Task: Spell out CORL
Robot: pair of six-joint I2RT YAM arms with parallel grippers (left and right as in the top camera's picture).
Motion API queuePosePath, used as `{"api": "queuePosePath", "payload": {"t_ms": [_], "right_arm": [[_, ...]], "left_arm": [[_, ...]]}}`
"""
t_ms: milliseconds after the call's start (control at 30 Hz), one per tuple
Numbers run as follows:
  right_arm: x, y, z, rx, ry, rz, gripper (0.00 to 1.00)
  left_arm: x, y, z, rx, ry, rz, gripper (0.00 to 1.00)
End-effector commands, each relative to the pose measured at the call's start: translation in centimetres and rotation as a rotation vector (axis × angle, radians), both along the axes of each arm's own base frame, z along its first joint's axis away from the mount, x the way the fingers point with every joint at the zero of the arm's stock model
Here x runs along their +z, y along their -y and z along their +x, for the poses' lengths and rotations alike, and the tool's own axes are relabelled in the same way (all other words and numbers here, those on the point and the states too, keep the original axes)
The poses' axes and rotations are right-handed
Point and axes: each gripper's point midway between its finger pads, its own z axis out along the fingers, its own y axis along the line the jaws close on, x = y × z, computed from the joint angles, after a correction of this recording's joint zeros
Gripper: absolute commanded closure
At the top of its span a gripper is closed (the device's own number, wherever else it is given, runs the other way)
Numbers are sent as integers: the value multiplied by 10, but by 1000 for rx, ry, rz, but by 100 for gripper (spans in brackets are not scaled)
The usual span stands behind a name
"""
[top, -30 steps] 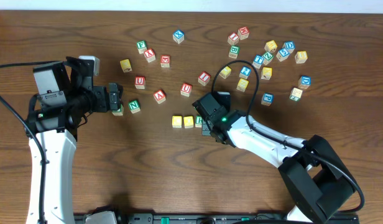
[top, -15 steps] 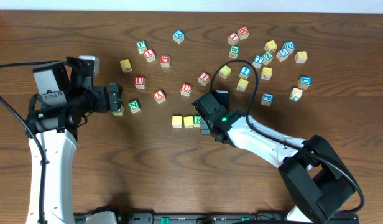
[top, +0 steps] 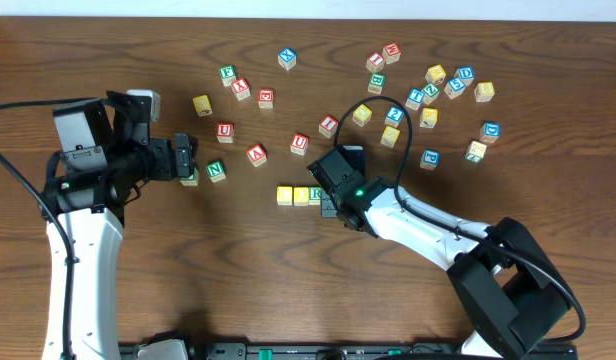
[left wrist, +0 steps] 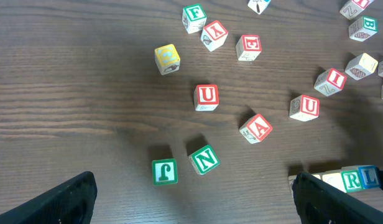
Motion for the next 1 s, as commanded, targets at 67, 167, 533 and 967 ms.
{"api": "queuePosePath", "payload": {"t_ms": [67, 167, 533, 967], "right_arm": [[5, -3, -2, 26, 14, -1, 98], [5, -3, -2, 26, 13, 0, 99], [5, -7, -2, 42, 10, 18, 99], [6, -9, -1, 45, 14, 23, 99]], "left_arm": [[-1, -2, 0, -2, 1, 8, 1], [-1, -2, 0, -2, 0, 8, 1], [-1, -2, 0, -2, 0, 8, 1], [-1, -2, 0, -3, 0, 7, 1]]}}
